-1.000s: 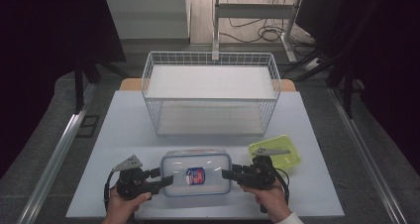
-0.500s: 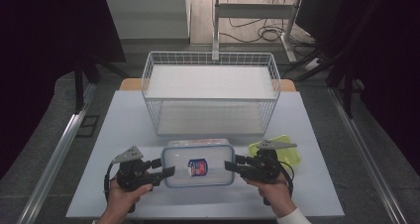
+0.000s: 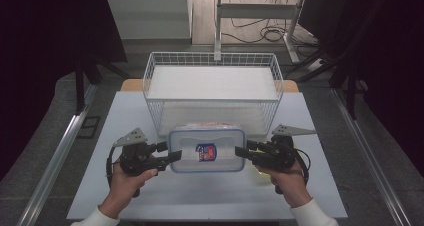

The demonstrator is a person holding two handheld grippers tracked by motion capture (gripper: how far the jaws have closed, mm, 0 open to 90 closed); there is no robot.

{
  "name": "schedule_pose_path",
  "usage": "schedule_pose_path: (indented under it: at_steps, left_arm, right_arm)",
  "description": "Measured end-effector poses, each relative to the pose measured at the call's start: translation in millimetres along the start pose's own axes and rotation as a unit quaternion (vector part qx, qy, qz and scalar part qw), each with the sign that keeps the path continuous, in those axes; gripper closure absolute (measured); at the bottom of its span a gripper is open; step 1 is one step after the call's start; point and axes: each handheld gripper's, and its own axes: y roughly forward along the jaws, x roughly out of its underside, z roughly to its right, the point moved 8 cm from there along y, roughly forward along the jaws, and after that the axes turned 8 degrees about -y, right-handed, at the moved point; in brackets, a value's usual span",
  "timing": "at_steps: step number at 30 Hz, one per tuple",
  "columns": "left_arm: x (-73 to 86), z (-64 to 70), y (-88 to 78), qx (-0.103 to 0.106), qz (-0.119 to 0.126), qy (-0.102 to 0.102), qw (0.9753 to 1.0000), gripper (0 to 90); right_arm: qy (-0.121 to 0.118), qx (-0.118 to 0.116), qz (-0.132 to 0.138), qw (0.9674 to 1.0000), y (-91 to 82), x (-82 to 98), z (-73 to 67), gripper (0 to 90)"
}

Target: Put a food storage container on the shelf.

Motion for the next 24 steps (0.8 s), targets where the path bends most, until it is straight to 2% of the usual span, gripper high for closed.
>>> schedule_pose_path:
  at_steps: [5, 8, 9, 18, 24]
  left_arm:
    - [-23.9, 3.4, -1.2, 0.003, 0.014, 0.007, 0.9999, 44.8]
    - [-31.9, 3.8, -1.6, 0.004, 0.019, 0.011, 0.9998, 44.9]
    - [-39.8, 4.3, -2.5, 0.007, 0.022, 0.012, 0.9997, 45.2]
    - [-67.3, 6.8, -3.8, 0.006, 0.032, 0.03, 0.999, 45.2]
    - [-84.9, 5.9, -1.5, 0.009, 0.035, 0.037, 0.9987, 45.2]
  right_arm:
    - [-0.002, -0.003, 0.01, 0.9999, -5.3, -21.1, 6.0, 52.9]
    - [-0.004, -0.003, 0.012, 0.9999, -6.3, -28.0, 8.4, 52.9]
    - [-0.005, -0.005, 0.016, 0.9999, -7.1, -34.8, 10.6, 52.9]
    - [-0.009, -0.007, 0.029, 0.9995, -10.7, -56.6, 17.2, 52.9]
    - [-0.018, 0.001, 0.032, 0.9993, -14.3, -73.0, 21.3, 52.9]
